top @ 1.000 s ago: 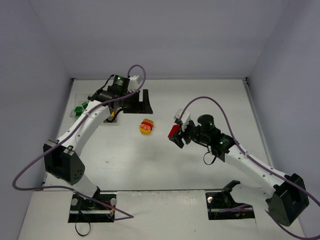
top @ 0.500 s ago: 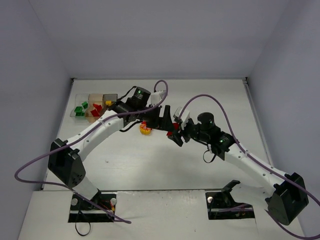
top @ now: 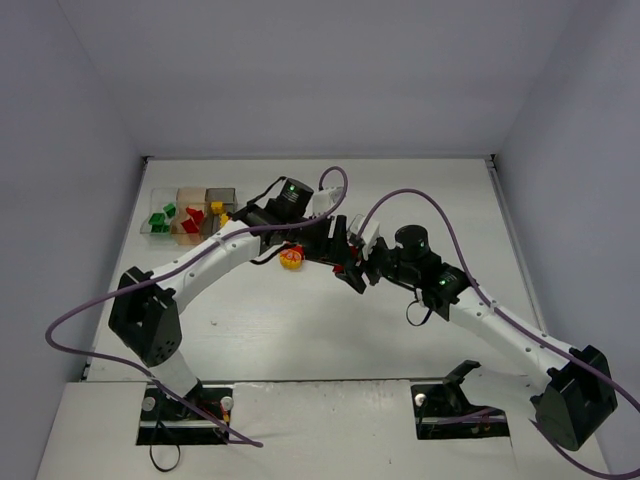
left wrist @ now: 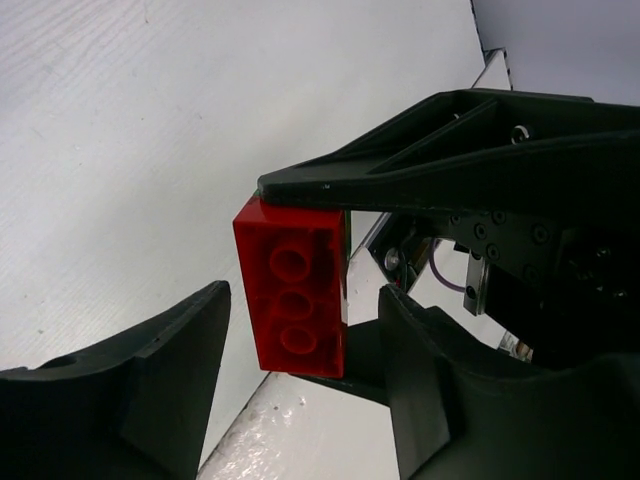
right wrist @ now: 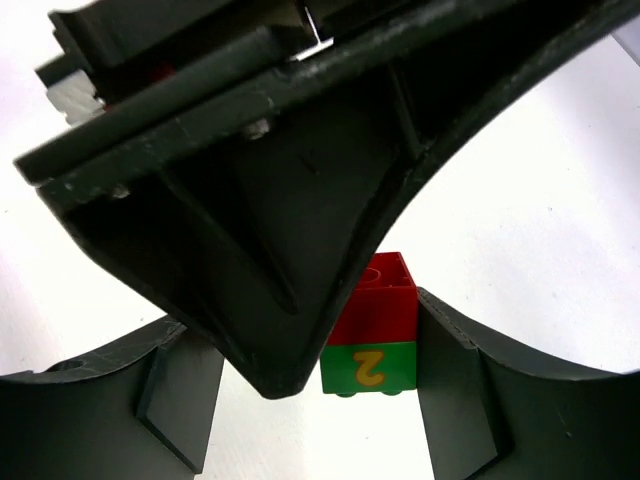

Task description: Sort the legos into containers by color

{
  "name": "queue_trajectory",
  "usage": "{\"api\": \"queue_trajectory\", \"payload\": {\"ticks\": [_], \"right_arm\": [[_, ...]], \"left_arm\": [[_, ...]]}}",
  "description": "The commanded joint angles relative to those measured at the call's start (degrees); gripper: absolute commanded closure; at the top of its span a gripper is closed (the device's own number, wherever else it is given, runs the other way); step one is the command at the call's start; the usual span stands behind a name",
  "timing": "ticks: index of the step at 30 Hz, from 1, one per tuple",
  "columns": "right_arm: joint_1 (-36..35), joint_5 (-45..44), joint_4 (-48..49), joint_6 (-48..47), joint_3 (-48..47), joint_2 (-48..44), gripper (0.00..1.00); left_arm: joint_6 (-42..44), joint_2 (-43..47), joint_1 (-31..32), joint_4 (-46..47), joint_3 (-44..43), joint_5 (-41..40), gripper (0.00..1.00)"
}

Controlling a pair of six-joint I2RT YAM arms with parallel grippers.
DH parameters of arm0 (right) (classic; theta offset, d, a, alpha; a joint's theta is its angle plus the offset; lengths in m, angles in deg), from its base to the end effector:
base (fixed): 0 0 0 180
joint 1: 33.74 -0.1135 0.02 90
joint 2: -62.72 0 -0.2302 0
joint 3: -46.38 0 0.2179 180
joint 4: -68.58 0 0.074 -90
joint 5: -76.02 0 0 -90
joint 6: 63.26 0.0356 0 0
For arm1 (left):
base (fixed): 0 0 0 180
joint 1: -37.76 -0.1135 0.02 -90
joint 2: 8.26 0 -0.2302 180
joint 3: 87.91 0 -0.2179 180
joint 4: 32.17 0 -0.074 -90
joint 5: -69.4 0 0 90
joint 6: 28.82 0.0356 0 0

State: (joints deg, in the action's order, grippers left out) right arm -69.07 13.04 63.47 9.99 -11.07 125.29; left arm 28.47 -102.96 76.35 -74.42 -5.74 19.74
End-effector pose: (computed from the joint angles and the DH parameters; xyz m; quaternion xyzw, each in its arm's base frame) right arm 0.1824 0.1491 0.2796 -0.4621 0.6046 0.2776 0.5864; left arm 0.2474 -0.2269 0.2910 0.1914 0.8389 -0.4880 0.1462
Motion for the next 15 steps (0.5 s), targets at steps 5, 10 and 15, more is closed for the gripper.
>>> {"api": "queue_trajectory", "payload": {"ticks": [5, 10, 15], "right_arm": [[-0.4, 1.0, 5.3, 0.5, -1.9, -0.3, 0.84], [-0.4, 0.5, 5.1, 0.5, -1.9, 0.4, 0.53], [-0.4, -1.9, 4.1, 0.8, -1.7, 0.2, 0.24]], "left_arm": [[-1.0, 0.9, 1.1, 4.8, -2.7, 1.4, 0.83], [0.2, 1.5, 1.1, 3.9, -2.9, 0.3, 0.96], [4.6, 2.4, 0.1, -1.2, -4.5, -3.6, 0.98]]}}
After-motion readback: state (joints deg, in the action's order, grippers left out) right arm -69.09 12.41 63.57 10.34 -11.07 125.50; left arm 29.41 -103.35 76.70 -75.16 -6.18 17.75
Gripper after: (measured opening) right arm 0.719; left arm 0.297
